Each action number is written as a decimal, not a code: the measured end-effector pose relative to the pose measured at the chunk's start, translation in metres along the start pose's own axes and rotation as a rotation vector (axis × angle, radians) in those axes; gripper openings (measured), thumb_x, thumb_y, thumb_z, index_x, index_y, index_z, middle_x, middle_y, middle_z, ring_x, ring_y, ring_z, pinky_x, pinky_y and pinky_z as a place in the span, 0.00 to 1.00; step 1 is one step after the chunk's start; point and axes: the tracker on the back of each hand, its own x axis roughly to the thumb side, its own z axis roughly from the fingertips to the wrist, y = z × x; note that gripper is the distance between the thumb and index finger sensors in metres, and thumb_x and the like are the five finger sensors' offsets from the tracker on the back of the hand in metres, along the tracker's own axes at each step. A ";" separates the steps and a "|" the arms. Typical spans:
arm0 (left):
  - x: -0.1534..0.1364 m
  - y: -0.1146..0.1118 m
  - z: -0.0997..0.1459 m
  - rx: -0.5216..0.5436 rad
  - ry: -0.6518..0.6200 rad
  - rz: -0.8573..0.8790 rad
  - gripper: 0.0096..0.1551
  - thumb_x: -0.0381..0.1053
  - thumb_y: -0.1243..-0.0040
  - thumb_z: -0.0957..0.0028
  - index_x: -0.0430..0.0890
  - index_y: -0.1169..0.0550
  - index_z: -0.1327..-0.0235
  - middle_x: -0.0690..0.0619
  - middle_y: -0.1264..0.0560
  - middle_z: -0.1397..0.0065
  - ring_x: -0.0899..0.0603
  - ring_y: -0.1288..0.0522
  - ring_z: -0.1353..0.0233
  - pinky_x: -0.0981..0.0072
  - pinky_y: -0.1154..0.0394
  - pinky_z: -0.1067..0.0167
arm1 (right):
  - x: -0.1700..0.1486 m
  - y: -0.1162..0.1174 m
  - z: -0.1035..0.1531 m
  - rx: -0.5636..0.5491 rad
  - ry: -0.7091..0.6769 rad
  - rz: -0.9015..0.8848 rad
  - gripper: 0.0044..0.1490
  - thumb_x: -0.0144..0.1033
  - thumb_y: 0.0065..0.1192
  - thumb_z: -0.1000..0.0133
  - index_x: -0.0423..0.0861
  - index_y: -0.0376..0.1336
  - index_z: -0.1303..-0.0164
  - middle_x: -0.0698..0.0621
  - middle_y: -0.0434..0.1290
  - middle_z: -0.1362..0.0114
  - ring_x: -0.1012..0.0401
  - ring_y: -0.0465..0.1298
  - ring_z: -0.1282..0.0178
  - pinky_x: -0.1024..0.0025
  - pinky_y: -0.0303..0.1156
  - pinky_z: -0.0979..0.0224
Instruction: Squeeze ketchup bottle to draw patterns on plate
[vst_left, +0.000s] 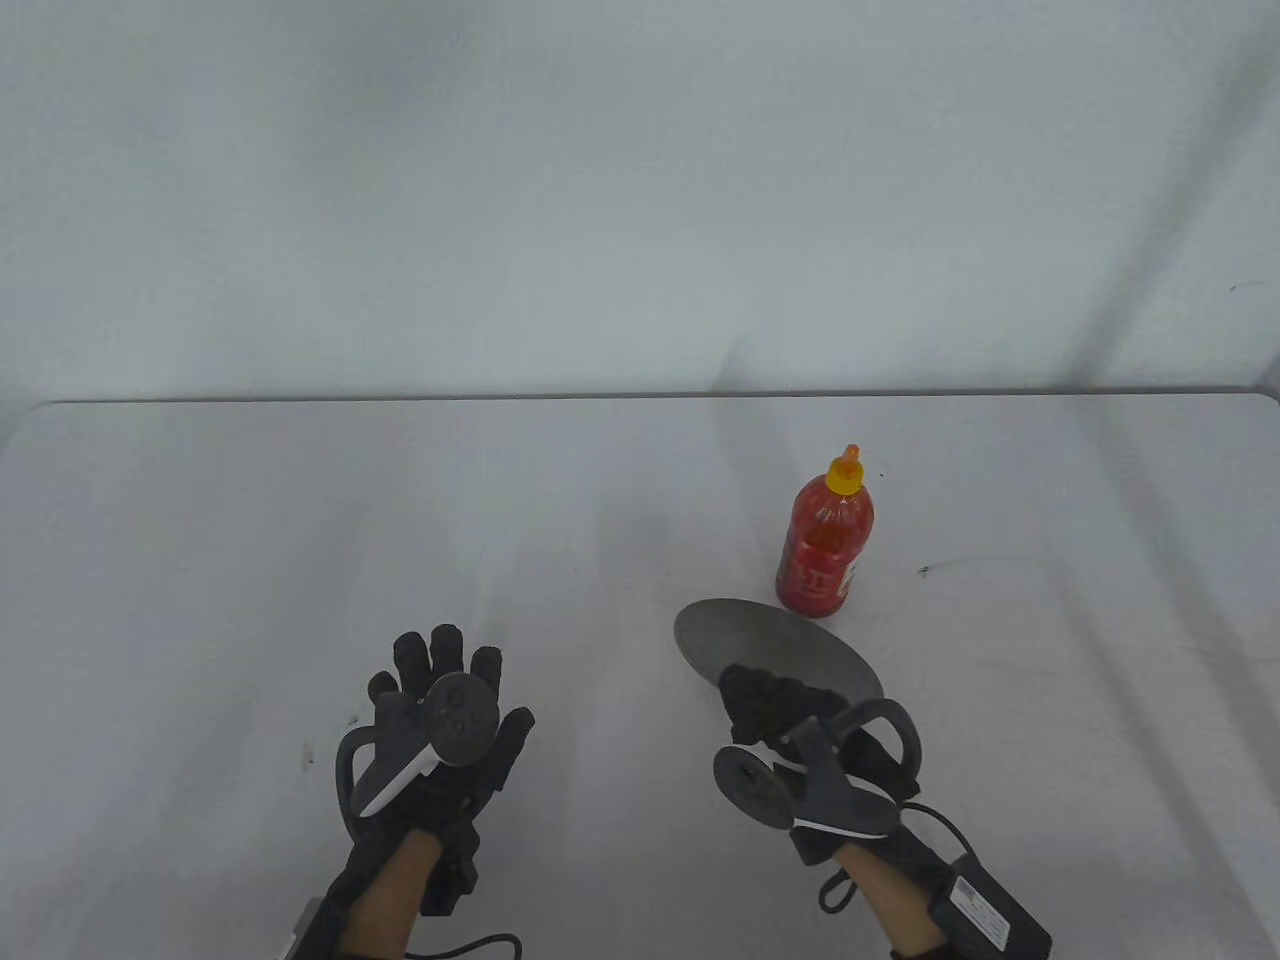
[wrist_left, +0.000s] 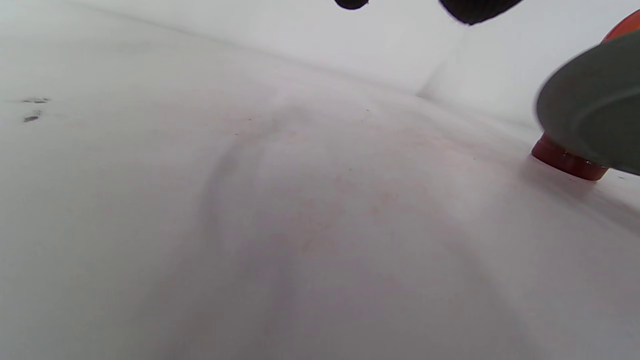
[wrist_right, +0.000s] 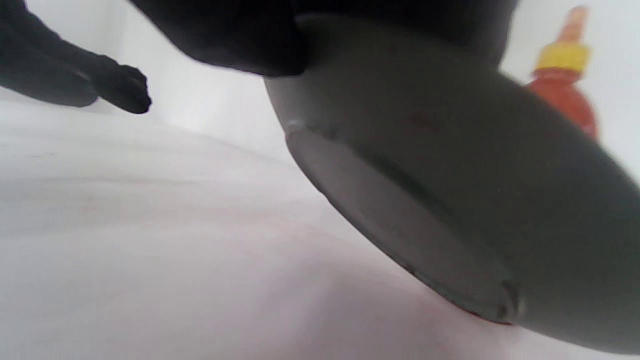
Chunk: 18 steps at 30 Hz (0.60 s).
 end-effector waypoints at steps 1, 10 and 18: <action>0.000 0.000 0.000 0.000 -0.002 0.000 0.45 0.67 0.58 0.39 0.46 0.48 0.14 0.36 0.65 0.14 0.26 0.72 0.19 0.24 0.66 0.31 | 0.004 0.004 -0.005 0.003 -0.011 -0.003 0.28 0.33 0.68 0.40 0.36 0.67 0.31 0.38 0.82 0.39 0.47 0.85 0.44 0.54 0.82 0.45; 0.000 0.000 -0.001 -0.005 0.006 0.001 0.45 0.67 0.58 0.39 0.46 0.48 0.14 0.36 0.65 0.14 0.26 0.72 0.19 0.24 0.66 0.31 | 0.025 0.035 -0.028 0.048 -0.103 0.034 0.29 0.34 0.69 0.41 0.37 0.67 0.32 0.39 0.82 0.39 0.47 0.85 0.44 0.55 0.82 0.45; 0.003 0.000 -0.002 -0.002 0.004 -0.005 0.45 0.67 0.58 0.39 0.46 0.48 0.14 0.36 0.65 0.14 0.26 0.72 0.19 0.24 0.66 0.31 | 0.033 0.063 -0.018 0.087 -0.210 -0.023 0.32 0.42 0.75 0.44 0.43 0.68 0.32 0.42 0.82 0.38 0.48 0.84 0.43 0.56 0.81 0.44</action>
